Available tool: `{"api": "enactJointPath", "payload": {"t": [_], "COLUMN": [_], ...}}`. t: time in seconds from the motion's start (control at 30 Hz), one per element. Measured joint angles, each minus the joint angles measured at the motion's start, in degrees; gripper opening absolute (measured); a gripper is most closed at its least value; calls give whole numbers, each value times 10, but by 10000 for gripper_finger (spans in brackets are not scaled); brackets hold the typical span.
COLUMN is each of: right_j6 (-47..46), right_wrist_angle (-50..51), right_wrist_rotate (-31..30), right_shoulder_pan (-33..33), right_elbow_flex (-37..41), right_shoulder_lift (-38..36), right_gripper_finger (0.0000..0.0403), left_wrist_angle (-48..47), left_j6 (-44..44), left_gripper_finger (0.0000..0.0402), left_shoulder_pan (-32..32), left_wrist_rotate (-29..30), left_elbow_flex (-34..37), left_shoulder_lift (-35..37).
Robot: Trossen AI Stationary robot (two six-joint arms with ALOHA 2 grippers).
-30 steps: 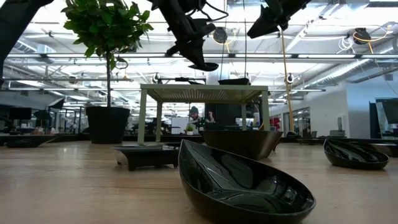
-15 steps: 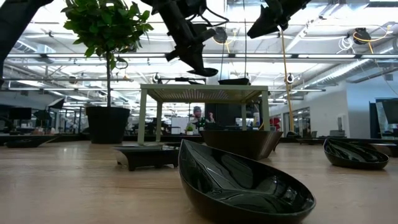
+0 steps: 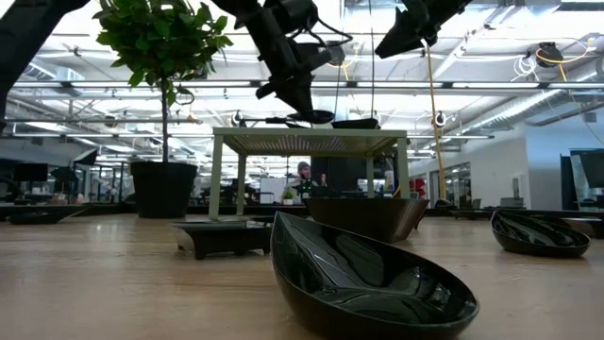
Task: Pick & Place Mini shaped plates
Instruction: Stack the drop shaped plate on top of the other drop shaped plate on the shelf
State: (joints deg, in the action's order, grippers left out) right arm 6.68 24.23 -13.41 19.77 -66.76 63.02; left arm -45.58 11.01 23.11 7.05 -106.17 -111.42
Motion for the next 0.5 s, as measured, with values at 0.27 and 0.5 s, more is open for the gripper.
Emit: {"api": "enactJointPath", "payload": {"t": [0.27,0.5], "right_j6": [0,0], "right_wrist_angle": [0,0], "right_wrist_rotate": [0,0], "right_shoulder_pan": [0,0], "right_elbow_flex": [0,0], "right_shoulder_lift": [0,0], "right_gripper_finger": [142,142], "left_wrist_angle": [-9,-5], "left_j6": [0,-2], "left_gripper_finger": [20,24], "left_shoulder_pan": [5,8], "left_wrist_rotate": [0,0], "left_elbow_flex": [0,0], "left_shoulder_lift": [-9,-15]}}
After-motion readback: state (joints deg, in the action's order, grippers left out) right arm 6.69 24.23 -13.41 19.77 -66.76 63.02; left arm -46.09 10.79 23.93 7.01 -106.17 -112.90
